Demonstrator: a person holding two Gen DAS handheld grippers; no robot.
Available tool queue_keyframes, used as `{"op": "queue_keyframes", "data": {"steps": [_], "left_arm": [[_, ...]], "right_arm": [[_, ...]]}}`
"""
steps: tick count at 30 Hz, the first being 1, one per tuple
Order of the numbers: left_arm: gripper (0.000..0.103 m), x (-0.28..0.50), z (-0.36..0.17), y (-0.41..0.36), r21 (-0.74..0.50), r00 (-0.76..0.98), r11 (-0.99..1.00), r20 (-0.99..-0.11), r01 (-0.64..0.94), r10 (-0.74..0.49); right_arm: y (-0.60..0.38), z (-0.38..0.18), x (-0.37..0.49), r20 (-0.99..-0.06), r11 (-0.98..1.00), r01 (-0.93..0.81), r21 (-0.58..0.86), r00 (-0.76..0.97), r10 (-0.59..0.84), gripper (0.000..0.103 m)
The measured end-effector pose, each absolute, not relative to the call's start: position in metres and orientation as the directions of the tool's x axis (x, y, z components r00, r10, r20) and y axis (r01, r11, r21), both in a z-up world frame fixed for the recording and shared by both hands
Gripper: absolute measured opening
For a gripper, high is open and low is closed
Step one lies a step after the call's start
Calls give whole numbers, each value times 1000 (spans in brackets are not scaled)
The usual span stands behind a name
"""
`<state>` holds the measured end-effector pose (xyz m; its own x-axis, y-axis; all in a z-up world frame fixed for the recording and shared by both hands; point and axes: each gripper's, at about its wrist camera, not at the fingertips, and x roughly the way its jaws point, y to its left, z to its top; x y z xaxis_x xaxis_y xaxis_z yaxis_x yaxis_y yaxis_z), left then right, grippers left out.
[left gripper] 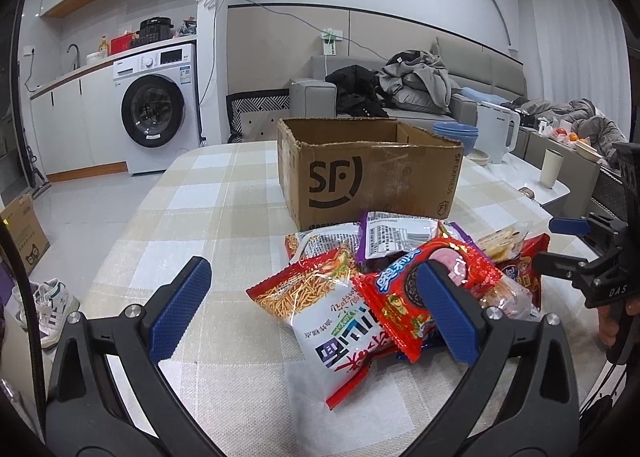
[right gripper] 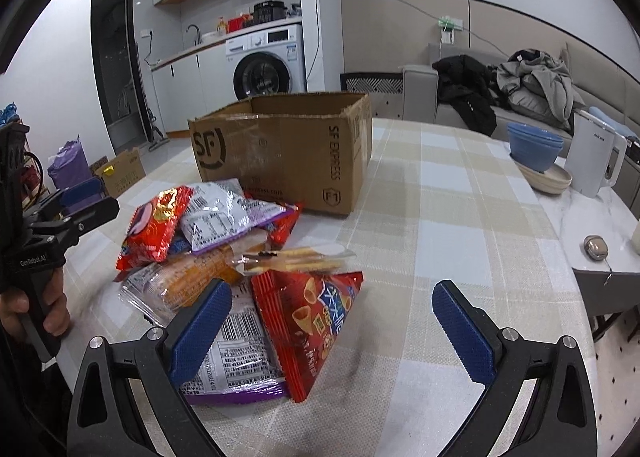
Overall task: Organize snacks
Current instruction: 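Lower the right tool onto the red triangular chip bag and close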
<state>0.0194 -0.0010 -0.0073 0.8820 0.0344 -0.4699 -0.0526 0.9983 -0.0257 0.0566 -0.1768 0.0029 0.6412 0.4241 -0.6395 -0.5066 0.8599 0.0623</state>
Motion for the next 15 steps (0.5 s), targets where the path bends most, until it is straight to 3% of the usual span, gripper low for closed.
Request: {"op": "queue_keyframes", "data": {"steps": [15], "left_arm": [[103,30,-14,6,-47,867,997,-497,-68,36]], "right_arm": [[-149,-27,79,-783,840,-542,35,507,360,89]]}}
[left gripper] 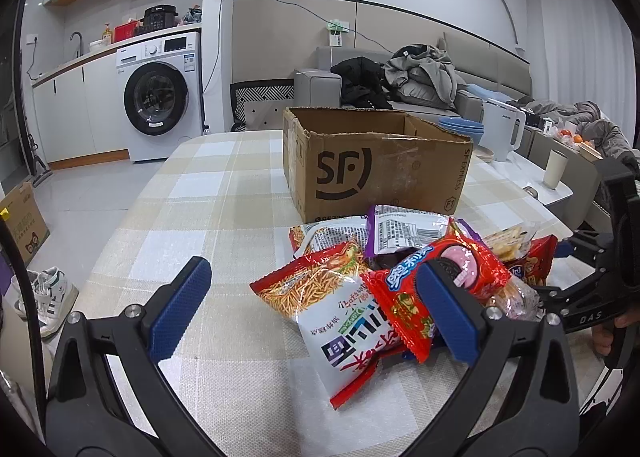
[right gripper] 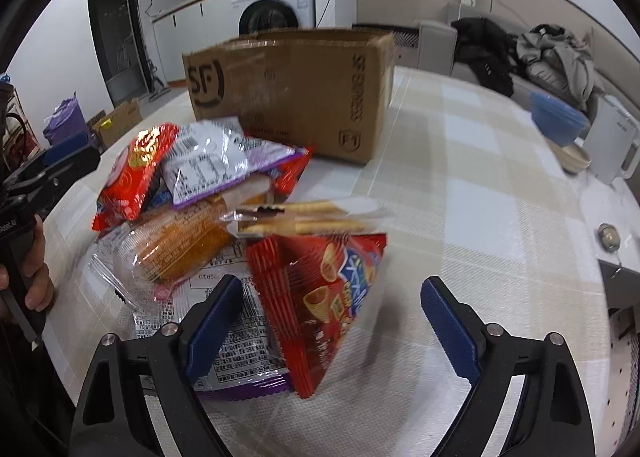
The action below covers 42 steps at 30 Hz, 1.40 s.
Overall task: Organize snacks
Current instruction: 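Lower the right tool onto the red triangular chip bag and close, then grasp the red-and-white noodle-snack bag with the left tool while right holds chips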
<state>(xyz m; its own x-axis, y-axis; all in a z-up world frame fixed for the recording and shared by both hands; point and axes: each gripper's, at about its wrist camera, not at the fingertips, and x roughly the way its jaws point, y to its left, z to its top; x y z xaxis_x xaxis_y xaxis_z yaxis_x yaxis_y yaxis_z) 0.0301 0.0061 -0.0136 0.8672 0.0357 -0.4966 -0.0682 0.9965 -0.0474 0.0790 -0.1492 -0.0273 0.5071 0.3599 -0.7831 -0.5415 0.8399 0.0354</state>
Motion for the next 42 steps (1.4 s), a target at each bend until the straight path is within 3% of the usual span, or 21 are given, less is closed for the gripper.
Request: {"op": "queue_keyframes", "data": {"steps": [8,15,18,34,42], "left_arm": [[103,31,-14,5,-48,864,997,-502,-63,30],[103,32,-14,5,-50,865,997,-502,-64,31],[103,33,-15,5,-53,863,997,-505,-63,28],[103,43,-28,22,-160,813,984,-581,-77,-31],[103,48,-36,47,-253,794,951,-608,-177,-14]], "right_arm": [[-150,-37,91,-804,845,-526,91,463,374,78],[-140,-36,91,-802,842,-535,65,474,363,55],[-142,-33,88,-793,841,-538,61,485,368,52],[-151,-6,50,-659,816,-577,10,610,440,50],[-162,8,43,-587,828,-560,29,661,467,50]]}}
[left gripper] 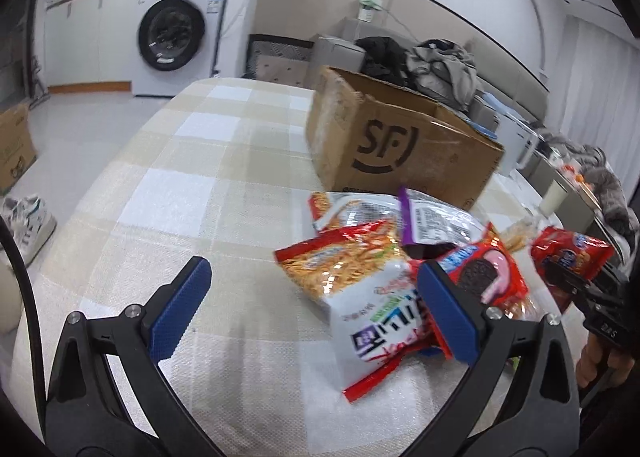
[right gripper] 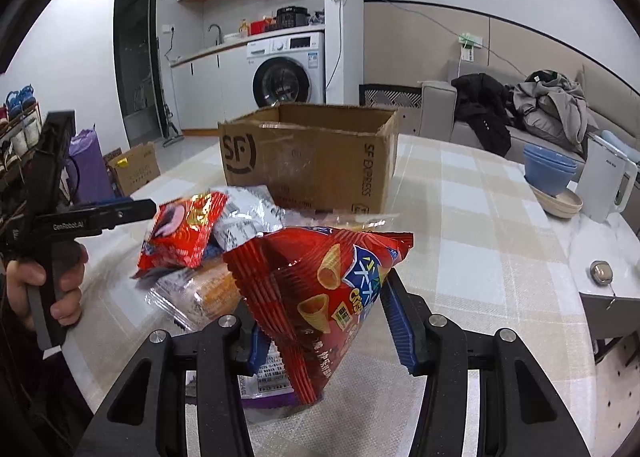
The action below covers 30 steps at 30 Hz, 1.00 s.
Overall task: Organize snacks
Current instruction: 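Grasp the red-and-white noodle-snack bag with the left tool while right holds chips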
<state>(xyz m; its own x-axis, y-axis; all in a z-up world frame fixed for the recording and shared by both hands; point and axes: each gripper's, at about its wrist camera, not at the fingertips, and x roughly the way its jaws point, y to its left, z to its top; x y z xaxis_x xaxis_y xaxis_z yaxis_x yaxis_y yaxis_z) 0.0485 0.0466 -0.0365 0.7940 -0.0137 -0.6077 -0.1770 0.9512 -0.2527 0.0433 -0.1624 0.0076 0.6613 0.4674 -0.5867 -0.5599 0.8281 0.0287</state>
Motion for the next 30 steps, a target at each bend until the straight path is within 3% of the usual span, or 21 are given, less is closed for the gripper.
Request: {"op": "queue_keyframes", "data": {"steps": [16,19,27,30], "left_arm": [[102,67,-47,20,-234,733,969,-672,-77,-104],[102,72,-50,13,-185,715,979,-696,-83,-70],[102,80,-56,24,-231,703,964,-708,-131,-74],[98,84,-59,27,-234,696,963,-714,-136,-76]], "right_arm": [[-165,10,43,-588,827,-560,42,656,473,50],[-165,10,45,-589,828,-559,43,655,473,50],[-163,8,44,-593,829,-558,43,653,471,50],[-163,7,44,-594,829,-558,43,653,470,50]]}}
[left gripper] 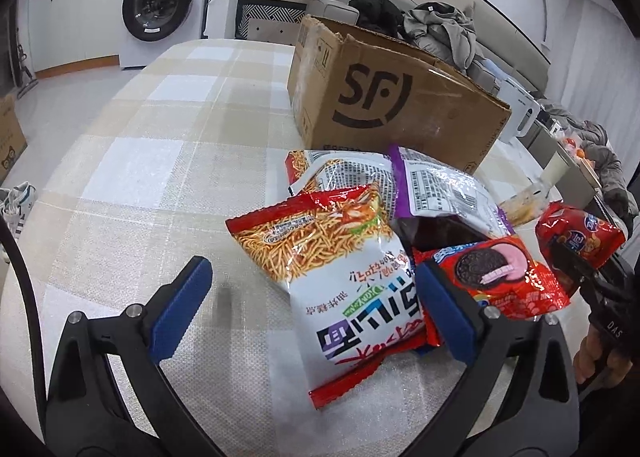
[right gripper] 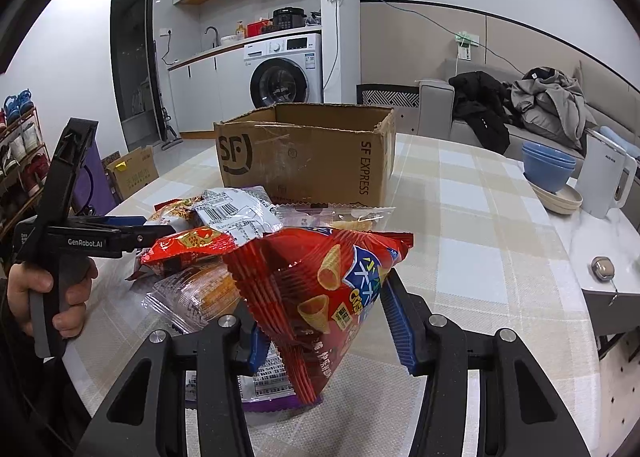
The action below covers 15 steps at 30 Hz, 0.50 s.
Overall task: Organize snacks
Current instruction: 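Grasp the red-and-white noodle-snack bag with the left tool while right holds chips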
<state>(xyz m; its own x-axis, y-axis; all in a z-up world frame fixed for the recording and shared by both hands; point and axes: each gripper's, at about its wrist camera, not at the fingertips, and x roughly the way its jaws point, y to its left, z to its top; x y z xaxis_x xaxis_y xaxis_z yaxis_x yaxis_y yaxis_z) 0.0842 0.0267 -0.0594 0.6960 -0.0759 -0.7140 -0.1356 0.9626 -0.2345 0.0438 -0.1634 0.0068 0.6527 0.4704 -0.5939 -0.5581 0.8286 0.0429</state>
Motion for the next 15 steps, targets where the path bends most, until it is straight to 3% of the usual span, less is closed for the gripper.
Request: {"op": "queue_keyframes", "data": {"steps": [8,9,15], "left_arm": [[65,86,-64,25,-242,692,964,-715,-110,-101],[57,82,-62,23,-240,693,965,-714,-107,-101],[49,78,-61,20,-219,695,970,-714,-102,-88]], "right_arm": [[-163,7,44,-593,830,-557,45,654,470,50],[-163,7,44,-593,829,-557,45,653,471,50],[-163,7,43,-589,830,-555,45,656,471,50]]}}
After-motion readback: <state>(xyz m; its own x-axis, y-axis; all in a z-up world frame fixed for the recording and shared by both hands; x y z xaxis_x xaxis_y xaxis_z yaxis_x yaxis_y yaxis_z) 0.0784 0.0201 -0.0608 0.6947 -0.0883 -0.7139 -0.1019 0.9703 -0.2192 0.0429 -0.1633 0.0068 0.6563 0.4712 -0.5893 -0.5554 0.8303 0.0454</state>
